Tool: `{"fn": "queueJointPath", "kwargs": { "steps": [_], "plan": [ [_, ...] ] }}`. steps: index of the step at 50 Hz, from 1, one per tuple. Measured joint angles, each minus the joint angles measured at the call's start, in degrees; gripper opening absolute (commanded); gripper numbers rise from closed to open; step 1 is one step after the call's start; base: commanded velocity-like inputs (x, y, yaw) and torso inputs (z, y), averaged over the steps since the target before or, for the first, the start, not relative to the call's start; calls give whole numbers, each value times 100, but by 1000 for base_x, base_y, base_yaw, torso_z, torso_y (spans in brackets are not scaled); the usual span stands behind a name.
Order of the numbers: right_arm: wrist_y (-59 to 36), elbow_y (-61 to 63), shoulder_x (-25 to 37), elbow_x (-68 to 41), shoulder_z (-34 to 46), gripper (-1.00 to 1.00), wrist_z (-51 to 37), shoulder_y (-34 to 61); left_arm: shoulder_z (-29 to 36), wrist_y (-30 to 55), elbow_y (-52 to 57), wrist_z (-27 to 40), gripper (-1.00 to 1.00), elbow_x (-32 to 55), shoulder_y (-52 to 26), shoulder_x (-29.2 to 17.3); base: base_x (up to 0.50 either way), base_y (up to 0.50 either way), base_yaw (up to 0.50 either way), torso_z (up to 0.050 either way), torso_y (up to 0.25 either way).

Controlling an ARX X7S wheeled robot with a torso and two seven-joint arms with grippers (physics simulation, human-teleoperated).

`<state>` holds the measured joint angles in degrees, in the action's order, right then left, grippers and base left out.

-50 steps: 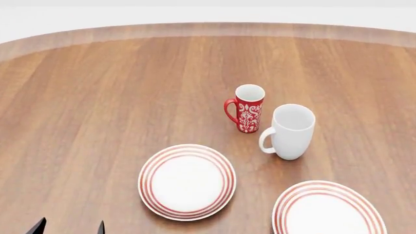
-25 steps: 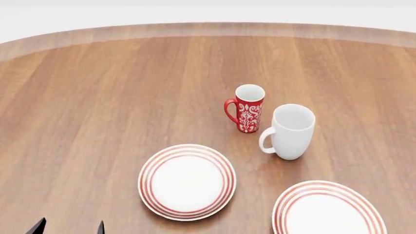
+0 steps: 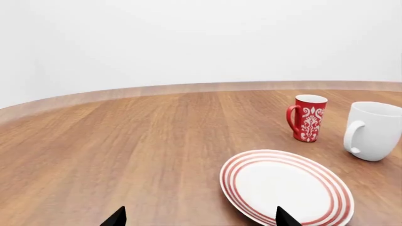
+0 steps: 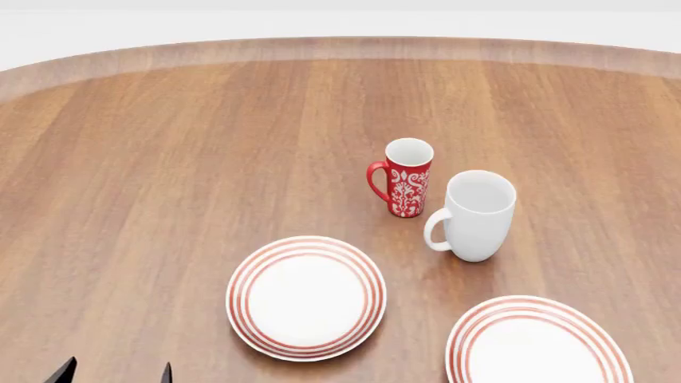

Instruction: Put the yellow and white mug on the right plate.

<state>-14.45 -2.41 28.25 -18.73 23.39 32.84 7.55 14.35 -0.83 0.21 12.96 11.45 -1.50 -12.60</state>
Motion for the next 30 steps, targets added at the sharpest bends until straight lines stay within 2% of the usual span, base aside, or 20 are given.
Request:
{"fn": "queueJointPath", "kwargs": {
  "steps": [30],
  "plan": [
    [213, -761, -280, 203, 248, 100, 117, 384, 85, -41, -72, 45, 100, 38, -36, -38, 0, 0, 0, 0, 0]
  ]
}}
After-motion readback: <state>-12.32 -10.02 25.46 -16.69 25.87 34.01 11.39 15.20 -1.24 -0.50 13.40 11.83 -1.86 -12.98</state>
